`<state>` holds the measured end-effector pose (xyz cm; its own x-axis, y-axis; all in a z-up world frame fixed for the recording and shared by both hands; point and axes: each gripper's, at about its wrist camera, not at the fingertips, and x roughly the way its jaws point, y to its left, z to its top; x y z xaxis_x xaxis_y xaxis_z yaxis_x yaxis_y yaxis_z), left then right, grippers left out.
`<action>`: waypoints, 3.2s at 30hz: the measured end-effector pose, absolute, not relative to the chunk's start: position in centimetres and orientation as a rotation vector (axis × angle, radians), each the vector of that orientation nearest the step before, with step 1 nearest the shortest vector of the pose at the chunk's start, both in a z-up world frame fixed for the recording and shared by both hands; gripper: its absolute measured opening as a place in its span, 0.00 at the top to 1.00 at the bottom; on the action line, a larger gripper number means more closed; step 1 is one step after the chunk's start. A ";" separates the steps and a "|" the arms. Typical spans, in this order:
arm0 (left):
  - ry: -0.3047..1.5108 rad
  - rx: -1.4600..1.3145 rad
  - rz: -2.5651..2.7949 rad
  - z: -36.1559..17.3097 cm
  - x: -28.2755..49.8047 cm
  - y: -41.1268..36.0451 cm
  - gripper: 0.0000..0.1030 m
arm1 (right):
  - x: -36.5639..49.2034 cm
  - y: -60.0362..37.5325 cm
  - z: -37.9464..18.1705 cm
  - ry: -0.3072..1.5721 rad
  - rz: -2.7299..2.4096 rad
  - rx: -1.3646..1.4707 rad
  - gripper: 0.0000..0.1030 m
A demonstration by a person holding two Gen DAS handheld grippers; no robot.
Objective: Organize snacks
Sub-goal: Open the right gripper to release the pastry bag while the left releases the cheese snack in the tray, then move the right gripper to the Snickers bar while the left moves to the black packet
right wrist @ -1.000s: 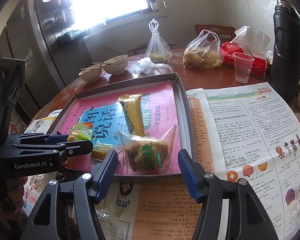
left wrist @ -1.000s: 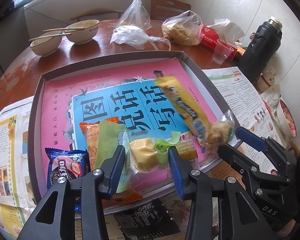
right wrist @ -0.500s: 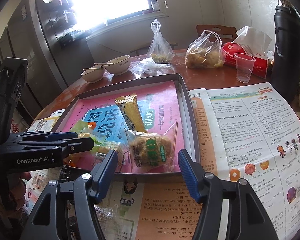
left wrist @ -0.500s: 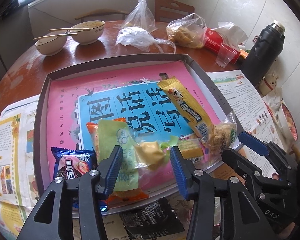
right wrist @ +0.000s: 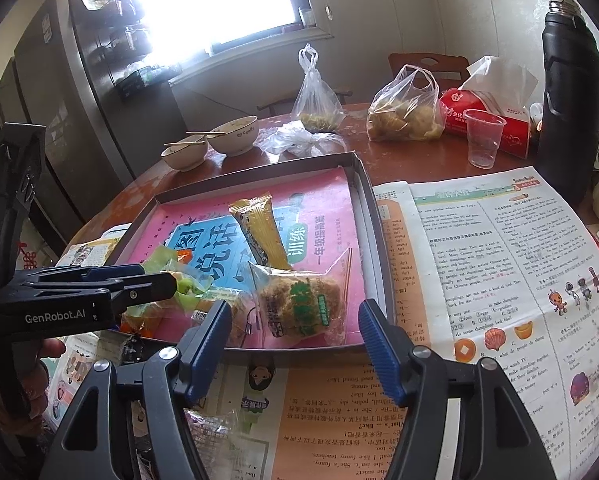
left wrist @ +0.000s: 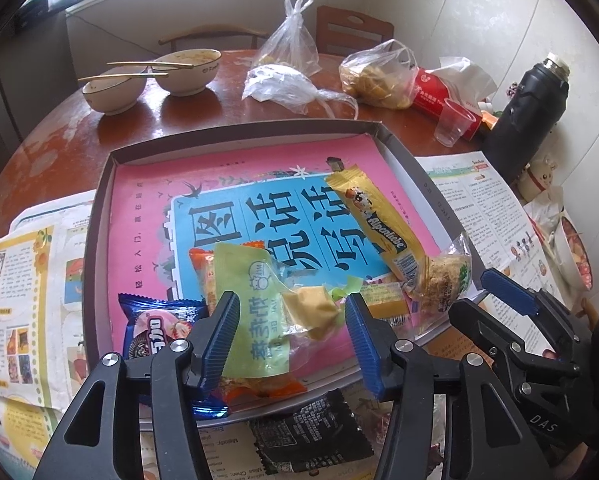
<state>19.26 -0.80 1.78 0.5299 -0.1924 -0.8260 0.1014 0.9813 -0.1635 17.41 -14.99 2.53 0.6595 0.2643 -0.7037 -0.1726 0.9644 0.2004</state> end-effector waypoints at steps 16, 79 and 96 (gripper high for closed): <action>0.960 -0.126 -0.142 2.8 17.7 1.0 0.38 | 16.8 -14.7 3.1 0.789 0.261 0.129 0.33; 0.941 -0.133 -0.085 1.4 9.4 1.7 0.38 | 8.1 -11.0 2.3 0.823 0.458 0.075 0.31; 0.950 -0.136 -0.069 0.4 7.8 2.2 0.38 | 6.9 -9.3 0.3 0.910 0.559 0.091 0.44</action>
